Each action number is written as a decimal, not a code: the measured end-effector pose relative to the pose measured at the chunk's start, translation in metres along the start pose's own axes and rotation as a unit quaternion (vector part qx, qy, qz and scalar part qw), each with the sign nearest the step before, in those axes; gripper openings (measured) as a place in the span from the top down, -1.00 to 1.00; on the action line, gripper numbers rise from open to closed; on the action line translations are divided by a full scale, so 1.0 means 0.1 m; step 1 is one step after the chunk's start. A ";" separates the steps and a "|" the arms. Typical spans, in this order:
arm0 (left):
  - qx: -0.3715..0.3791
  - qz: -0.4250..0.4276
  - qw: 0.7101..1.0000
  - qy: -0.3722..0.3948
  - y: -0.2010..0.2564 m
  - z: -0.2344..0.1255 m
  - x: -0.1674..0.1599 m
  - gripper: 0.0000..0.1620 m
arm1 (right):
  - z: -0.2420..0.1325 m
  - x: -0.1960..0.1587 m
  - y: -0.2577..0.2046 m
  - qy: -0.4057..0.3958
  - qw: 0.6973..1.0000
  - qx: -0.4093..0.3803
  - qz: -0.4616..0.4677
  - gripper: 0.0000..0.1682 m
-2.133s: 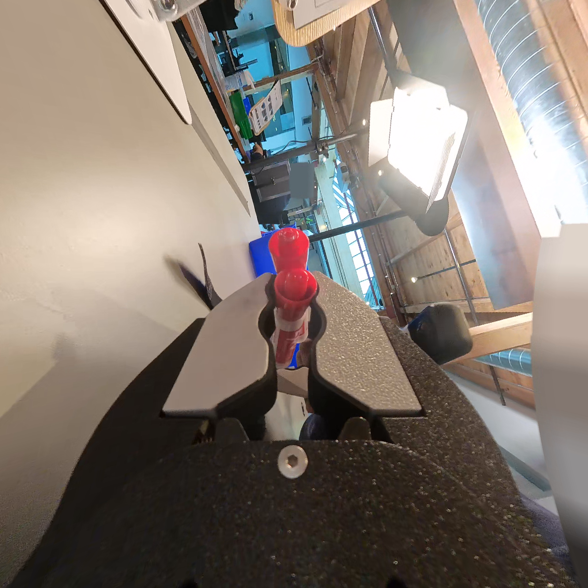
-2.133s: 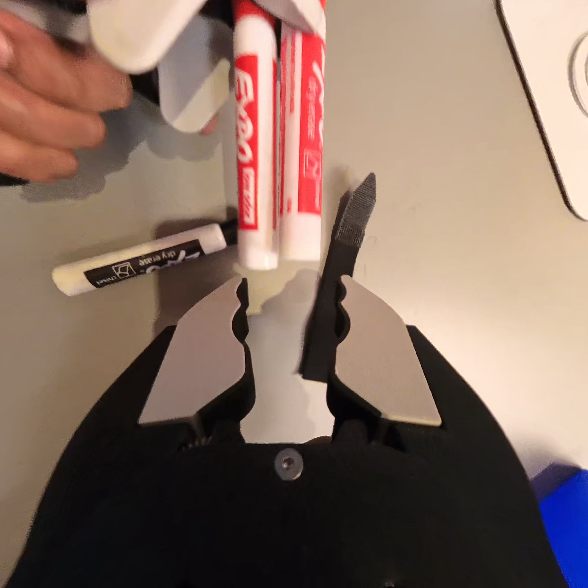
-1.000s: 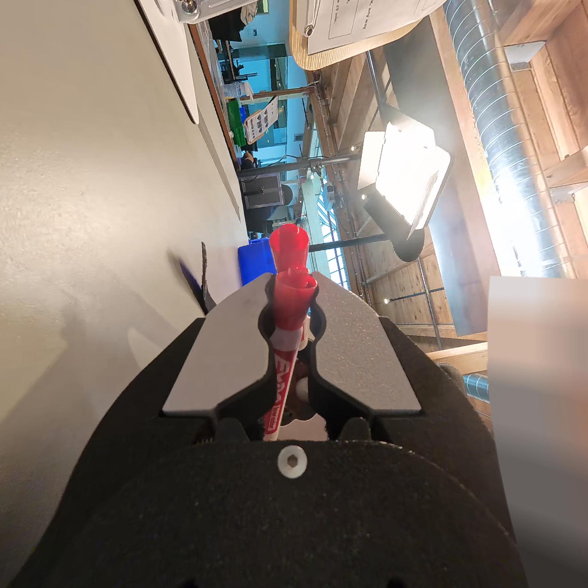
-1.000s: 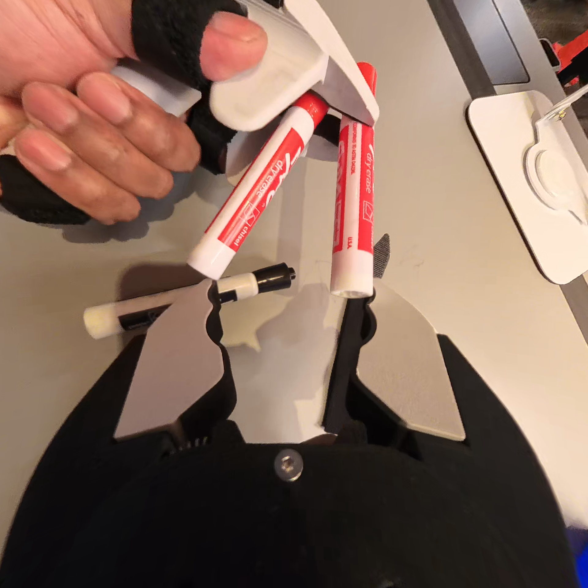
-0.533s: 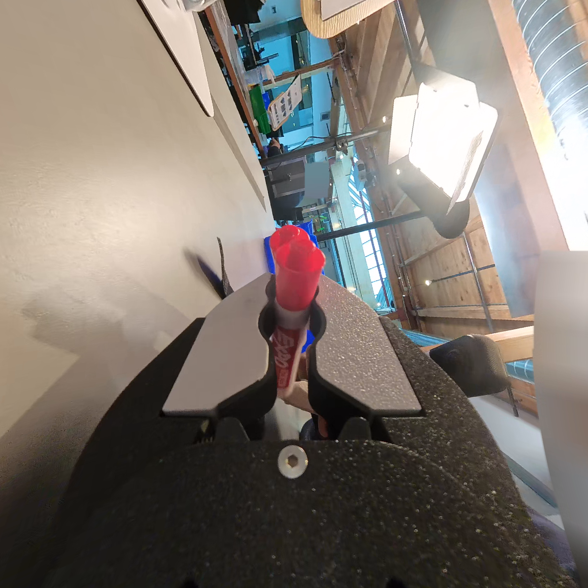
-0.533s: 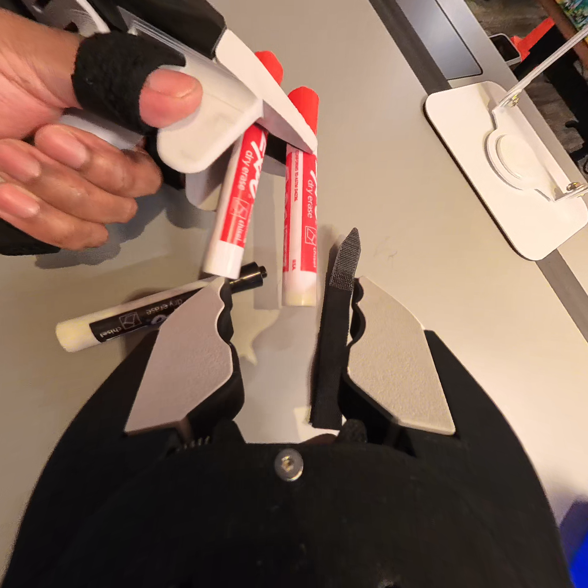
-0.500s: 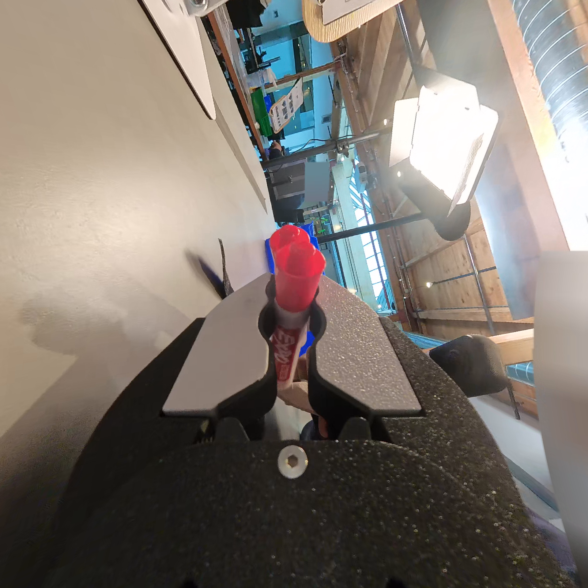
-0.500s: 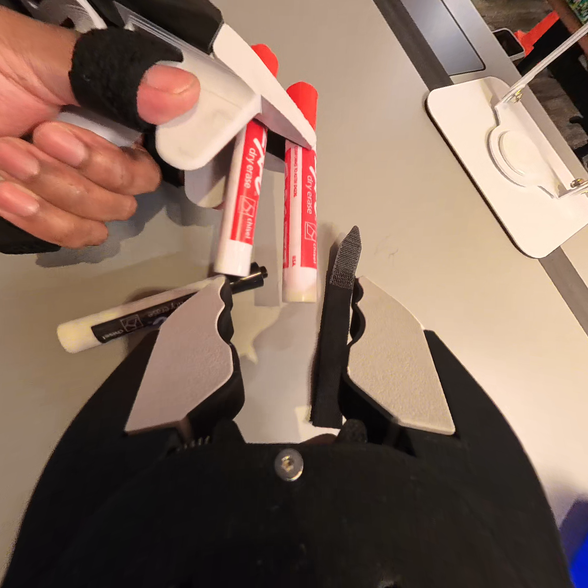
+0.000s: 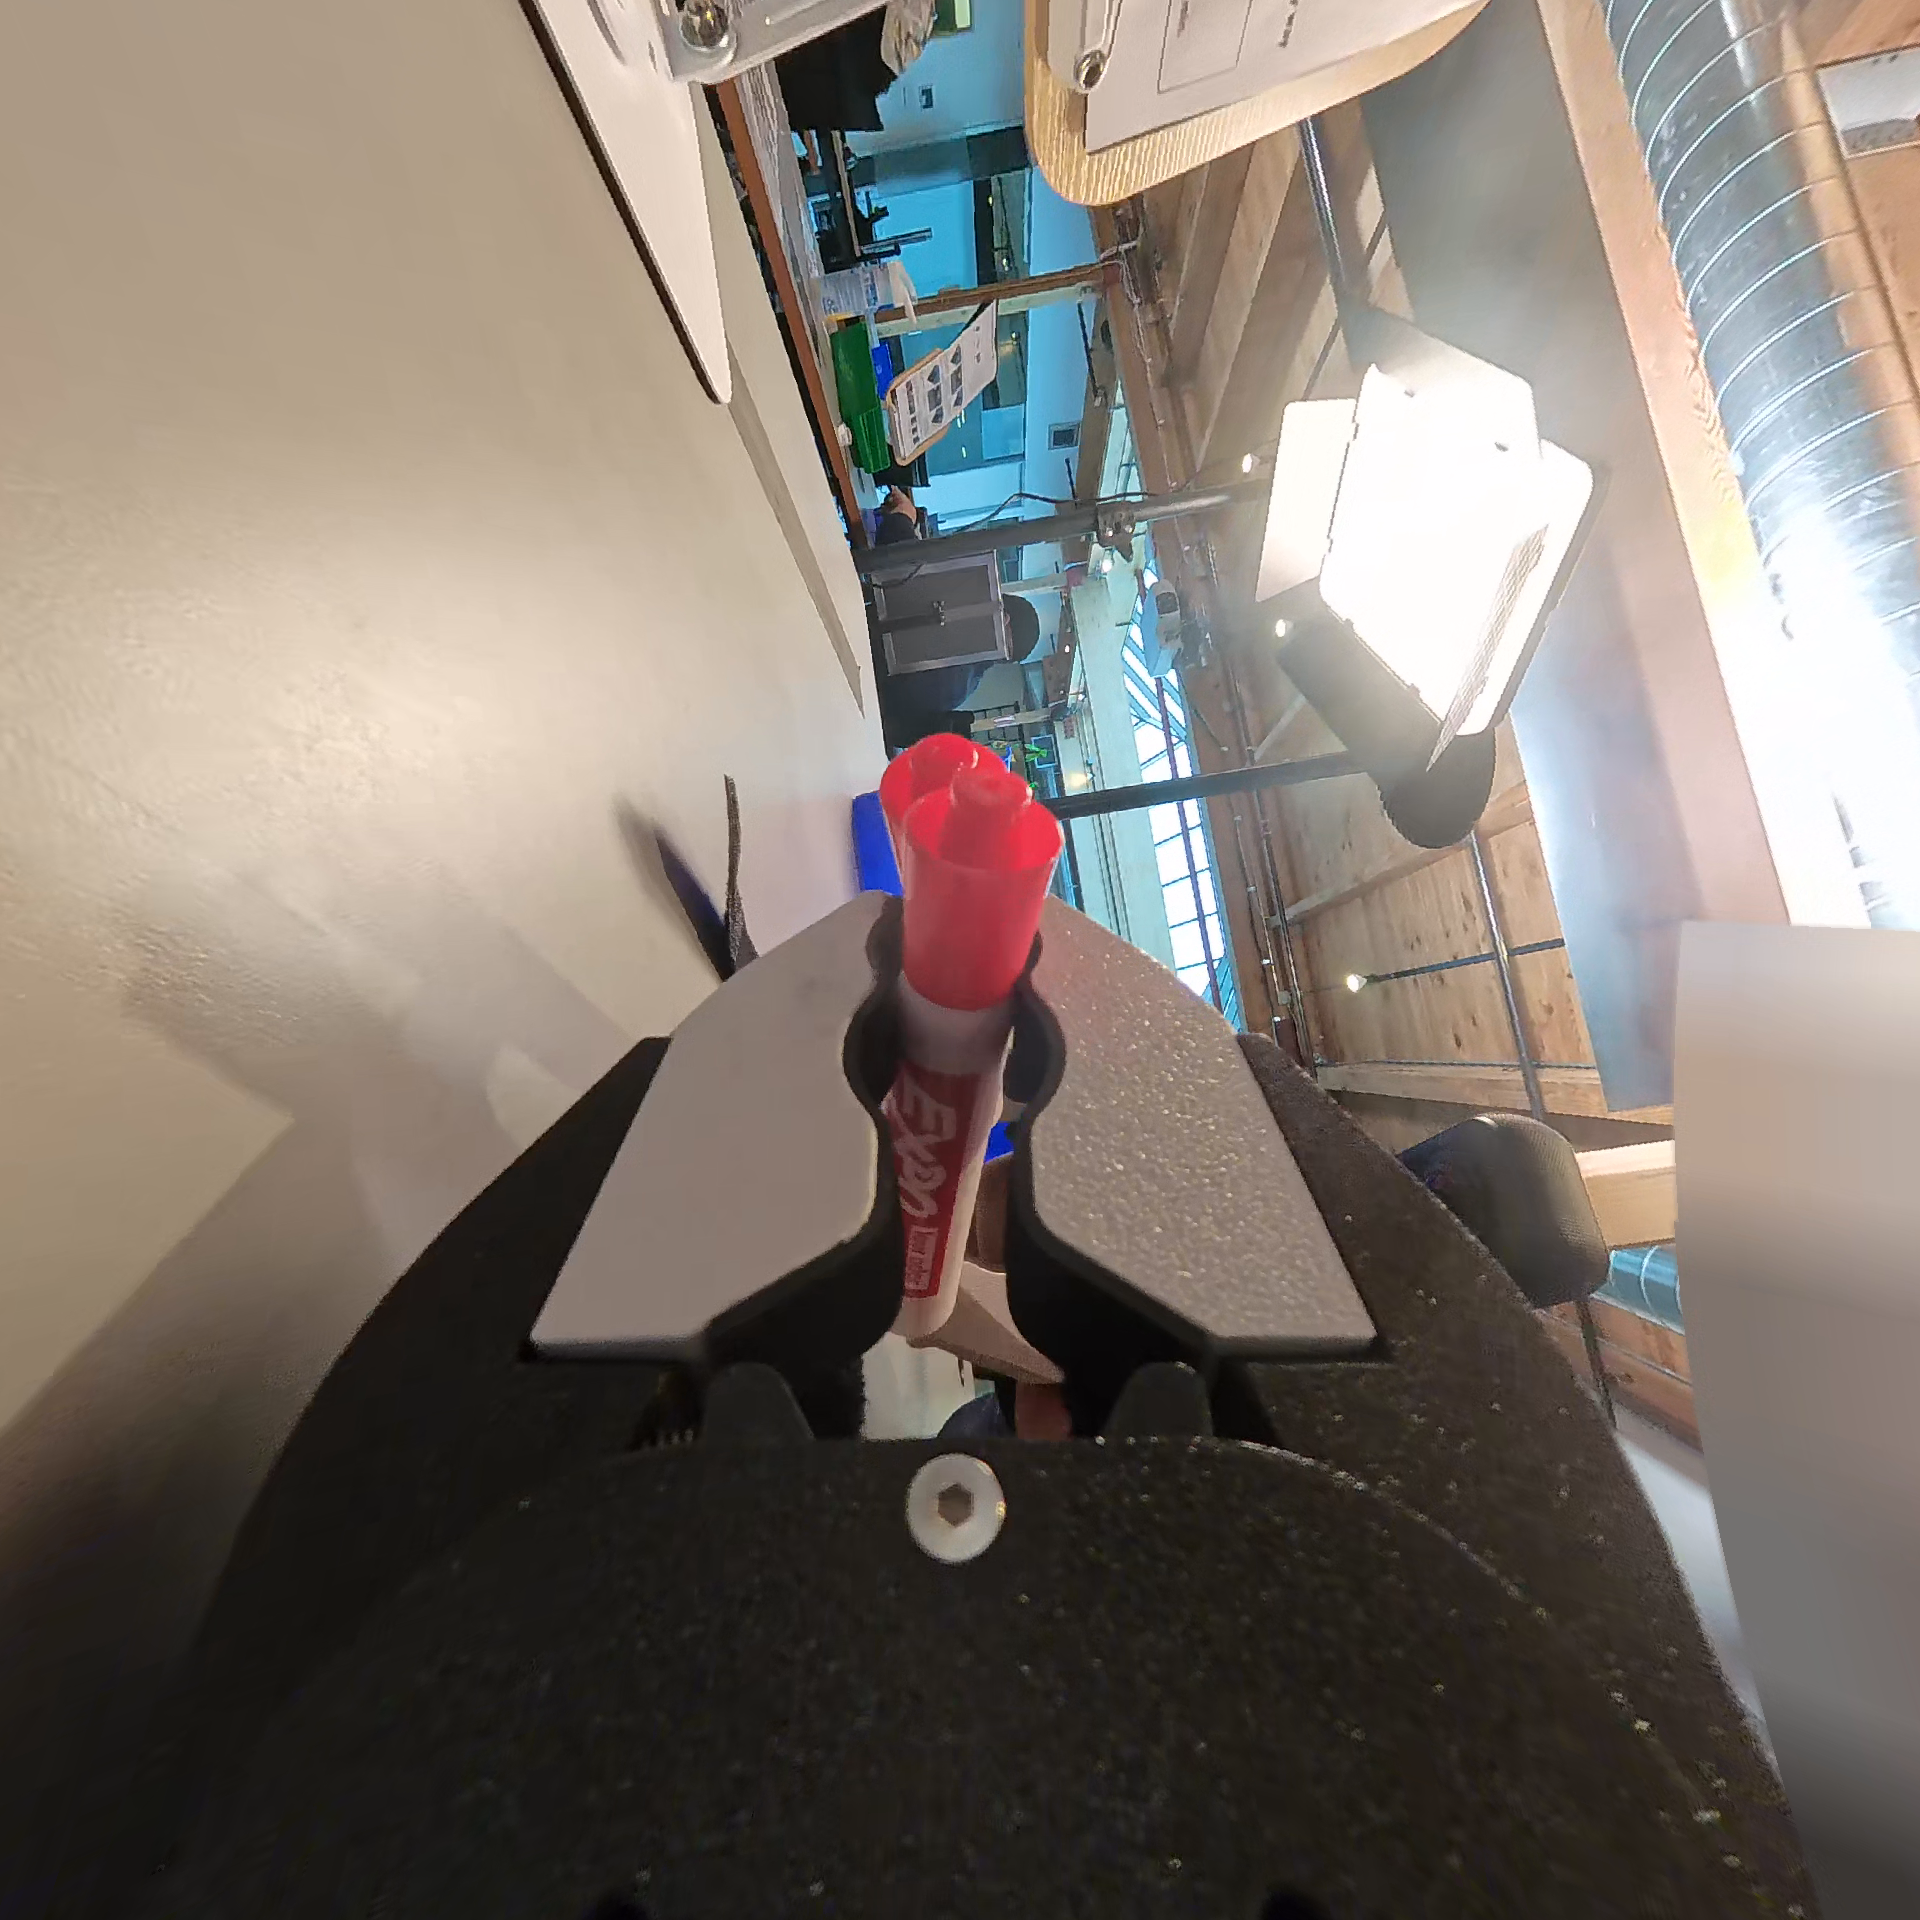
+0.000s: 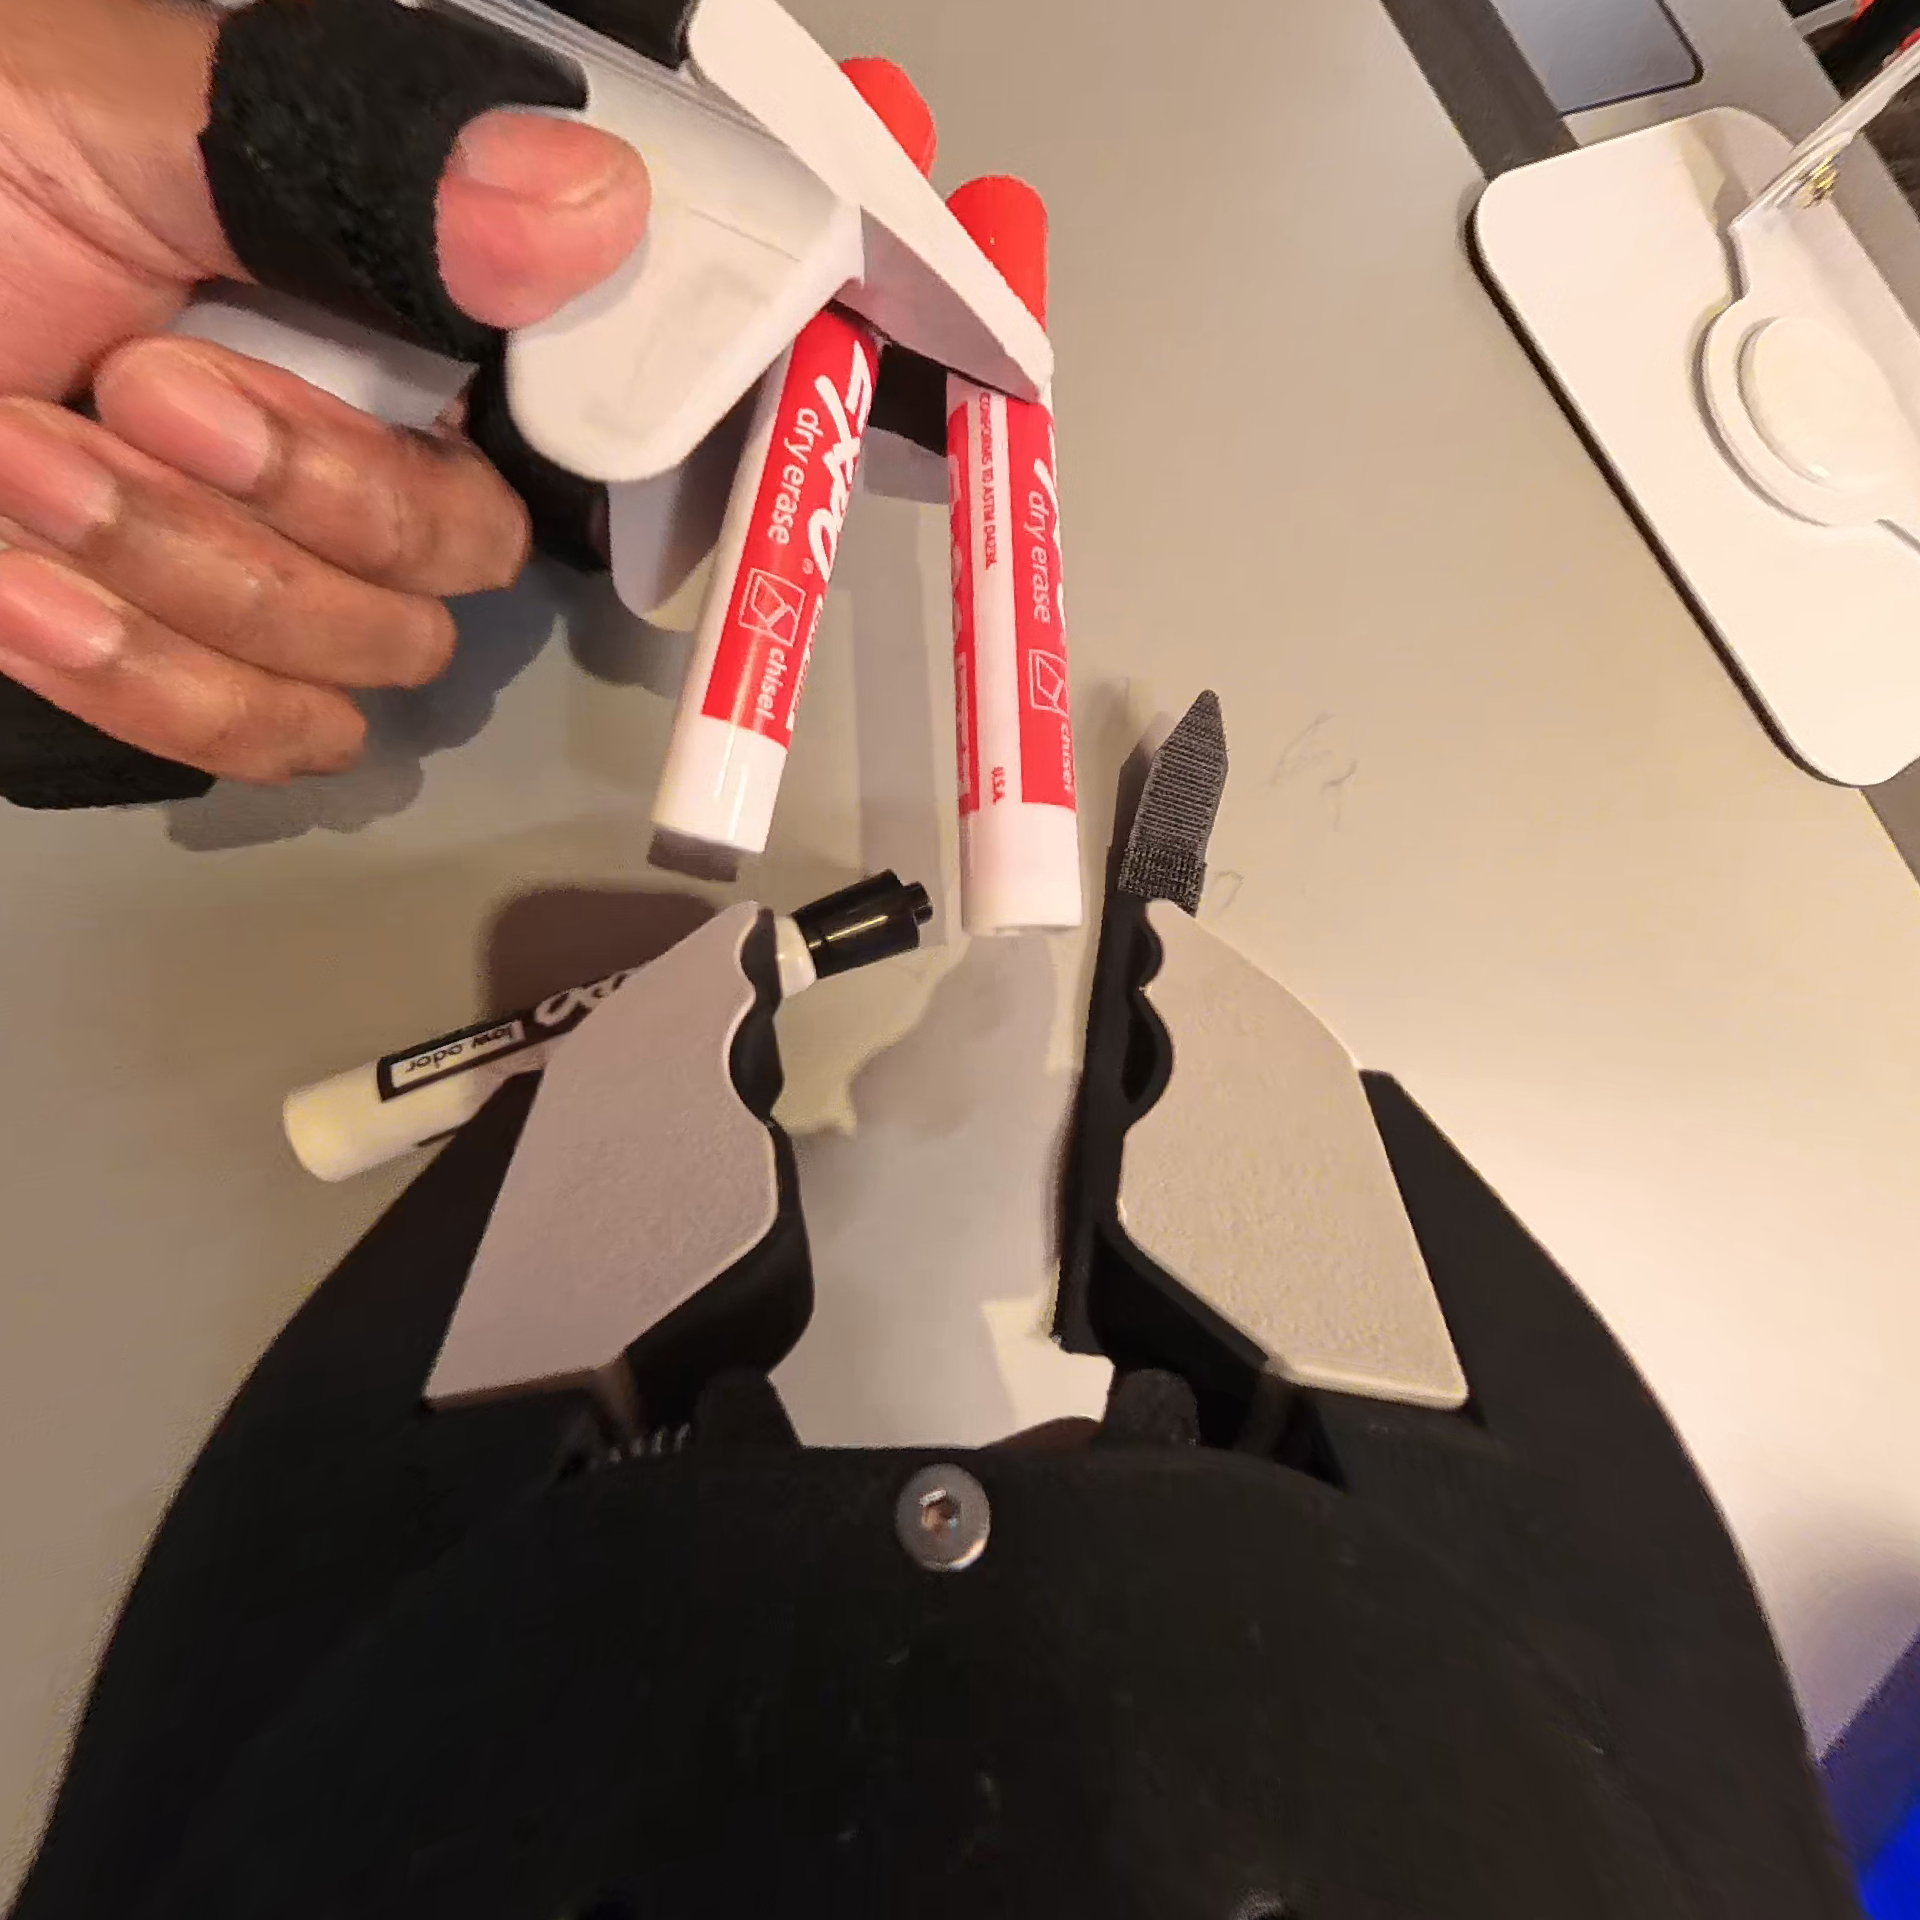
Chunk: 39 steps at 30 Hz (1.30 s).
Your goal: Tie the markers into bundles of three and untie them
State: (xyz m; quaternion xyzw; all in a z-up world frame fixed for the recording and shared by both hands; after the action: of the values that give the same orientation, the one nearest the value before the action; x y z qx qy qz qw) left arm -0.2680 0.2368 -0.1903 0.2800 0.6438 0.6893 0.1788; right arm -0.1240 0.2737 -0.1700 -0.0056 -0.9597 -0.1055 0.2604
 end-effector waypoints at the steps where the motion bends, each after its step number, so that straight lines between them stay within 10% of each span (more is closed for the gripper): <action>1: 0.001 -0.002 1.000 0.001 0.00 -0.01 0.01 0.79 | -0.02 0.01 0.00 0.004 1.000 0.005 0.003 0.23; 12: 0.043 0.028 0.999 -0.006 0.01 0.02 -0.05 0.79 | 0.09 0.24 -0.16 -0.002 1.000 -0.020 0.011 -0.09; 23: 0.021 0.017 1.000 -0.002 0.08 0.07 -0.17 0.79 | 0.28 0.24 -0.08 -0.062 0.996 -0.056 -0.035 0.36; 39: 0.034 0.038 0.999 -0.019 0.14 0.16 -0.37 0.78 | 0.29 0.18 -0.03 -0.123 0.987 -0.069 -0.076 0.44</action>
State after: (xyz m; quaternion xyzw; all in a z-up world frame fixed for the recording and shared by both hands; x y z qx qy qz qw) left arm -0.2273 0.2254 -0.1824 0.3227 0.6522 0.6681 0.1551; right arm -0.1543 0.2754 -0.1857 0.0362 -0.9725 -0.1895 0.1304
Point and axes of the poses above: each gripper's, where its closed fingertips meet, z out along the fingers, x out of its top, y = z × x across the jaws, the point moved 7 cm from there along -z, back along the fingers, and after that the axes turned 13 degrees about -y, right-handed, at the moved point
